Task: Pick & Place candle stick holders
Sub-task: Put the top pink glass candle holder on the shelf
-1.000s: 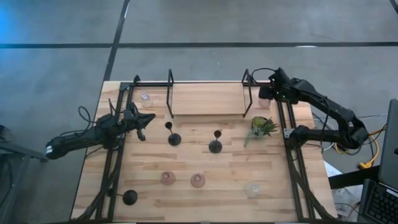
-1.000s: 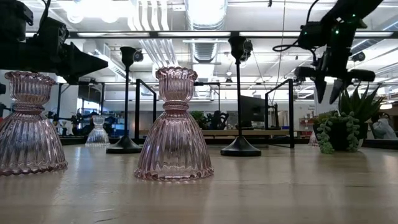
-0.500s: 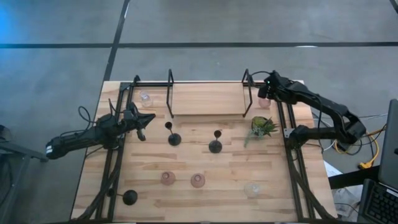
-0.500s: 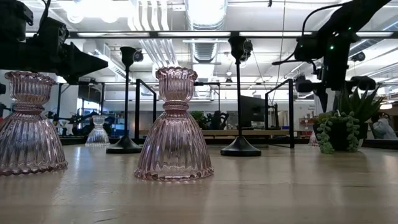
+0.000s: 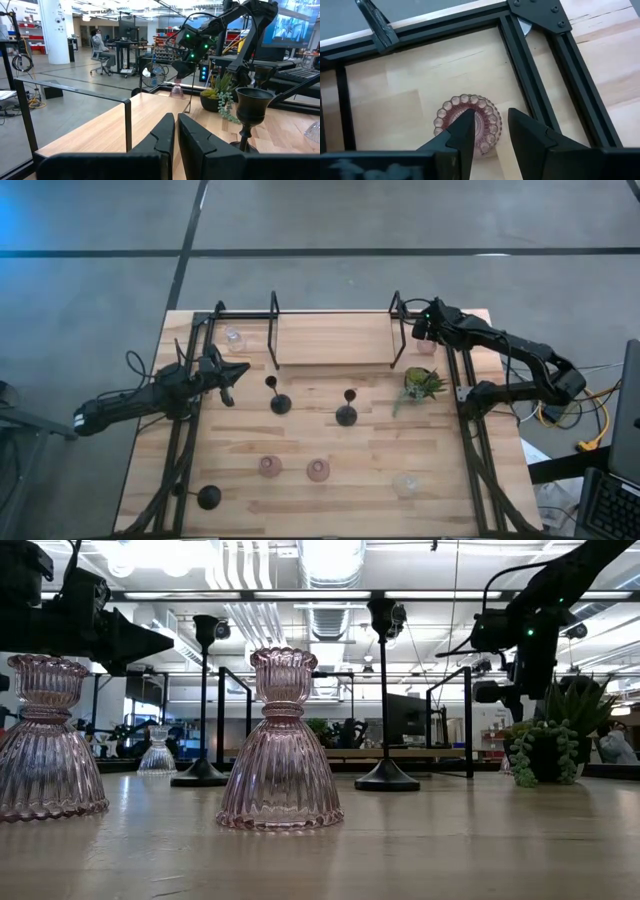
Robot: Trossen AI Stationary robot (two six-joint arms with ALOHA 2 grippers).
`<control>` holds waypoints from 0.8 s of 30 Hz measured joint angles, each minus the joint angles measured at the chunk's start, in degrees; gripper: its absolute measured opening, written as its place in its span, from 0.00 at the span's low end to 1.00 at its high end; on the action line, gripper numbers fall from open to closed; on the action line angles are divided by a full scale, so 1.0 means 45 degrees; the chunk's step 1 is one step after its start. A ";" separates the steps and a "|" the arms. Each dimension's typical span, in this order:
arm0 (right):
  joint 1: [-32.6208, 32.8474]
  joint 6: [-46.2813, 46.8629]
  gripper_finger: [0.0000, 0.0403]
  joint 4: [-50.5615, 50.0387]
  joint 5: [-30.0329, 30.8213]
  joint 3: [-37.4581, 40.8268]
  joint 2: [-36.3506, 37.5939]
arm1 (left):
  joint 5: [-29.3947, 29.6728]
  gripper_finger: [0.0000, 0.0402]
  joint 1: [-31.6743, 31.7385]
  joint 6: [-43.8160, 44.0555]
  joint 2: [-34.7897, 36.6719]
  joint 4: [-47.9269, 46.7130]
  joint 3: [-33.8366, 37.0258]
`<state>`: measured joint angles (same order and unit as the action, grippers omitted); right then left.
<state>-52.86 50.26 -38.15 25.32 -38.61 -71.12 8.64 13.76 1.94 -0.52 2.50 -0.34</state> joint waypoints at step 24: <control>-0.0035 0.0130 0.27 0.0139 -0.1604 0.0213 0.0195 | -0.0001 0.06 -0.0003 0.0004 -0.0003 0.0000 0.0000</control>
<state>-53.02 50.84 -37.52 18.10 -37.65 -70.24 8.64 13.74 1.96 -0.53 2.50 -0.34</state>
